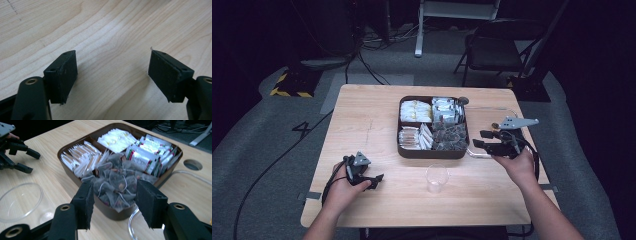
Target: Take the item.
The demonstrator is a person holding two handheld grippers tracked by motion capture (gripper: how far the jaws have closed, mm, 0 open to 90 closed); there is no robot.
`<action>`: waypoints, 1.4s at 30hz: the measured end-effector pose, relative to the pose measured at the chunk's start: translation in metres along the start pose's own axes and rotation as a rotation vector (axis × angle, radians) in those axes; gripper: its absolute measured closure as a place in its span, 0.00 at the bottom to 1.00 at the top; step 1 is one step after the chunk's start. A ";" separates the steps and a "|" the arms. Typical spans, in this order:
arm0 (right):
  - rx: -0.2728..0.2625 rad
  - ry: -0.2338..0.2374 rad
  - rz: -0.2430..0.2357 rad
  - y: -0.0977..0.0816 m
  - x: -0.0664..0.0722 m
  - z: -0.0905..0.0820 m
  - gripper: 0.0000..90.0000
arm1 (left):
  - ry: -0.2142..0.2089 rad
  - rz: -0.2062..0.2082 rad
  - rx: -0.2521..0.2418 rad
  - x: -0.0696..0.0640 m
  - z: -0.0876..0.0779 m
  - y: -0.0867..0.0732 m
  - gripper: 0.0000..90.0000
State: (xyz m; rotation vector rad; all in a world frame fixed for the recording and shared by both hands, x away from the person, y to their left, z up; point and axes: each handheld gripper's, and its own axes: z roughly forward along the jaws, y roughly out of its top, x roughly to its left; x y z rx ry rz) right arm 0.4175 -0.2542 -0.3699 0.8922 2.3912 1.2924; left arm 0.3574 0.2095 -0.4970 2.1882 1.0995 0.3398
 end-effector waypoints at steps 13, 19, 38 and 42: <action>0.016 0.023 -0.038 0.043 -0.004 0.031 0.57 | 0.004 0.053 -0.038 0.009 0.018 0.011 0.17; 0.027 0.015 -0.058 0.063 -0.007 0.051 0.57 | 0.002 0.057 -0.037 0.010 0.023 0.016 0.15; 0.089 -0.004 -0.030 0.104 -0.022 0.128 0.62 | 0.030 0.034 -0.041 0.006 0.017 0.010 0.16; 0.127 -0.001 -0.030 0.111 -0.026 0.147 0.62 | 0.026 0.032 -0.044 0.006 0.018 0.010 0.16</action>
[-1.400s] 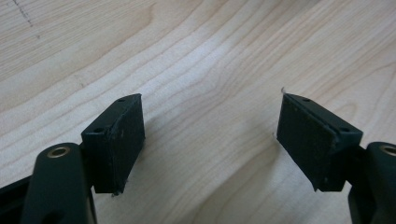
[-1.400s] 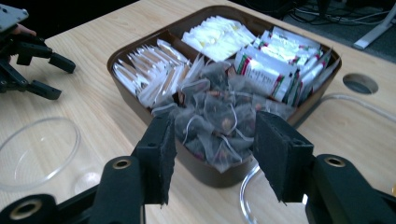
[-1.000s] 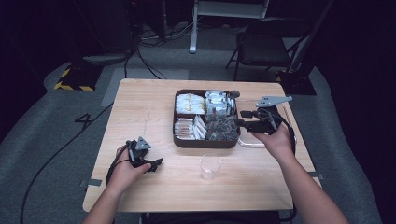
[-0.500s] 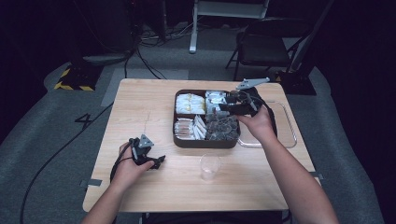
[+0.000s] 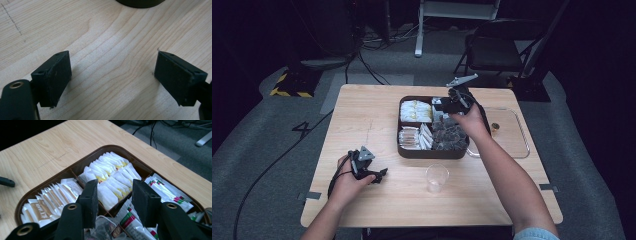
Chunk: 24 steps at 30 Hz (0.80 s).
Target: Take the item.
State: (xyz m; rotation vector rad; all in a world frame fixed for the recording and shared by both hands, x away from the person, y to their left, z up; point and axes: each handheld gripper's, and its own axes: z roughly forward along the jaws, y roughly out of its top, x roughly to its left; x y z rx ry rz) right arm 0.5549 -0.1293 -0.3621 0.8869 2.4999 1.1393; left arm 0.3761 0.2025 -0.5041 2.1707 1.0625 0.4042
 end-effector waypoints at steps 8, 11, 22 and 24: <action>0.099 -0.004 -0.017 0.011 -0.006 0.041 0.64 | -0.018 -0.001 -0.002 0.003 0.000 0.000 0.16; 0.133 0.000 -0.012 0.009 -0.008 0.056 0.64 | -0.010 0.014 0.003 0.003 0.001 0.002 0.16; 0.232 0.002 -0.005 -0.002 -0.009 0.092 0.63 | -0.010 0.011 0.003 0.003 0.003 0.003 0.15; 0.239 0.000 -0.005 -0.003 -0.009 0.095 0.62 | -0.010 0.010 0.003 0.003 0.003 0.003 0.15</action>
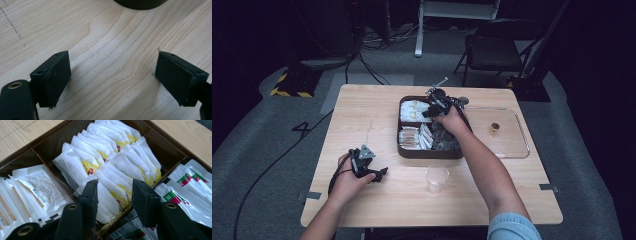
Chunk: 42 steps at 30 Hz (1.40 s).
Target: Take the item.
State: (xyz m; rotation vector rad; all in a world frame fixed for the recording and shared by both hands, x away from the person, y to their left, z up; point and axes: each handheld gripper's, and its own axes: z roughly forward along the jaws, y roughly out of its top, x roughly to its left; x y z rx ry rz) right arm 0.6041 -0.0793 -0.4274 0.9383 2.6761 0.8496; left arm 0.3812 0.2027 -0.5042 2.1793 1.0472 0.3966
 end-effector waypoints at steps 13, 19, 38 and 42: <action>0.058 -0.023 -0.051 0.002 0.009 0.017 0.63 | -0.003 -0.003 -0.001 0.000 0.000 0.000 0.15; 0.099 -0.044 -0.081 0.002 0.011 0.017 0.83 | -0.006 -0.005 0.002 0.001 0.000 0.000 0.15; 0.044 -0.004 -0.112 0.006 0.019 -0.006 1.00 | -0.008 -0.008 -0.001 0.001 0.000 0.000 0.15; 0.012 0.000 -0.116 0.008 0.020 -0.017 1.00 | -0.006 -0.006 -0.001 0.002 0.000 0.000 0.15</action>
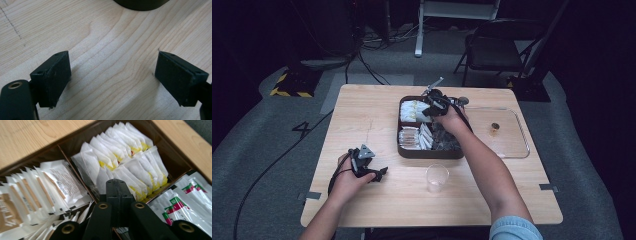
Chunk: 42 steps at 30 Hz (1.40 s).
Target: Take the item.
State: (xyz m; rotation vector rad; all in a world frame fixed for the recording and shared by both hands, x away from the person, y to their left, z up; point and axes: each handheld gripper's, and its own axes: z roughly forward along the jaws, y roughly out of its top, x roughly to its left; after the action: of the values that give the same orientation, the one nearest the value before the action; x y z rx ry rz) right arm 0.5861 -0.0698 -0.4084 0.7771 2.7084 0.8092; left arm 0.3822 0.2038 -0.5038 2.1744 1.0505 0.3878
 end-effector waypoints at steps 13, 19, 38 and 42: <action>-0.101 0.032 -0.037 0.000 0.012 -0.055 1.00 | 0.003 0.000 -0.002 0.000 0.001 0.000 0.15; -0.141 0.046 -0.072 -0.005 0.028 -0.087 1.00 | 0.010 0.006 0.003 -0.001 0.001 0.000 0.15; -0.228 0.131 -0.156 -0.047 0.092 -0.166 1.00 | 0.010 0.003 0.002 -0.001 0.001 0.001 0.15; -0.235 0.149 -0.174 -0.058 0.106 -0.178 1.00 | 0.010 0.002 0.001 -0.001 0.001 0.001 0.15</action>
State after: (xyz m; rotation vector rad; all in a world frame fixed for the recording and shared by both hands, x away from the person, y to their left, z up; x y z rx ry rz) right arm 0.4127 -0.1331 -0.2988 0.4394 2.6911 1.1553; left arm 0.3825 0.2022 -0.5042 2.1772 1.0540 0.3997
